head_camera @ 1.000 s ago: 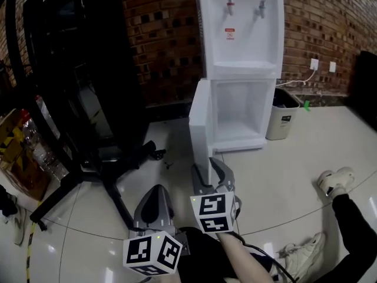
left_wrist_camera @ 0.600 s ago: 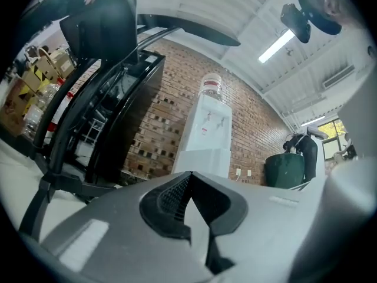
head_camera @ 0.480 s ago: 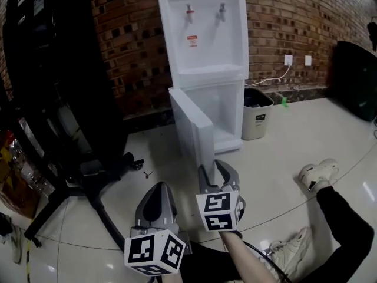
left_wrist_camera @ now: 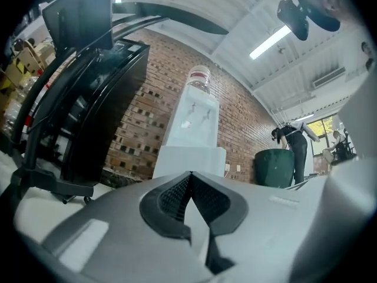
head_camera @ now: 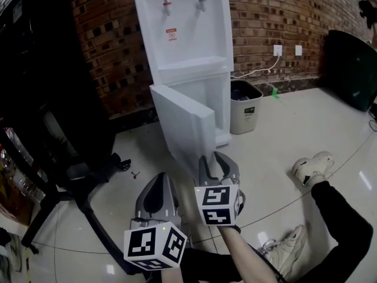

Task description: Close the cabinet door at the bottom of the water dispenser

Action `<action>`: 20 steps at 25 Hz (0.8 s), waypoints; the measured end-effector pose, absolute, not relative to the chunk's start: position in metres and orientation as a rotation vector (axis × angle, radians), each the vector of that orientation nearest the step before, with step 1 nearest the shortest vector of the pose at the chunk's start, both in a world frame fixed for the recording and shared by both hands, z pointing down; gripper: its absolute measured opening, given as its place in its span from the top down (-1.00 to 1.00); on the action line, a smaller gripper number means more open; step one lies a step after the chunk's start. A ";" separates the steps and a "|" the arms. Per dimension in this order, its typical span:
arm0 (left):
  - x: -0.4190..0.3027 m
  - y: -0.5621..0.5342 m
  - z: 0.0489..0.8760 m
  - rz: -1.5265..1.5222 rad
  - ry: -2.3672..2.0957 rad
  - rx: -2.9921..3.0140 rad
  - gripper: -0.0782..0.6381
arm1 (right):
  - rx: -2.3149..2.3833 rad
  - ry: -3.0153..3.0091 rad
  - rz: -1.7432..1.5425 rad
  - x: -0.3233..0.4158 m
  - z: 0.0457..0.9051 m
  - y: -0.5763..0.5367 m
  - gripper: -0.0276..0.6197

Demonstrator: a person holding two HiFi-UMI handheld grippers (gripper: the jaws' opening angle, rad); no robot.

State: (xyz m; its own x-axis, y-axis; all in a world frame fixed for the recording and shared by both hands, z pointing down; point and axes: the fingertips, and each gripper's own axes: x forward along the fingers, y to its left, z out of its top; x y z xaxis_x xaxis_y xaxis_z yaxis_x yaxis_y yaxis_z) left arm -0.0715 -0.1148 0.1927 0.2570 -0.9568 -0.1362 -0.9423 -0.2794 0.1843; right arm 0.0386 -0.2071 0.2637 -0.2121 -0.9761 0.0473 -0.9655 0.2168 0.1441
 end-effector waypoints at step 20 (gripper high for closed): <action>-0.014 -0.241 0.237 -0.207 -1.806 2.454 0.73 | 1.983 -2.312 -0.200 0.110 0.262 -0.270 0.56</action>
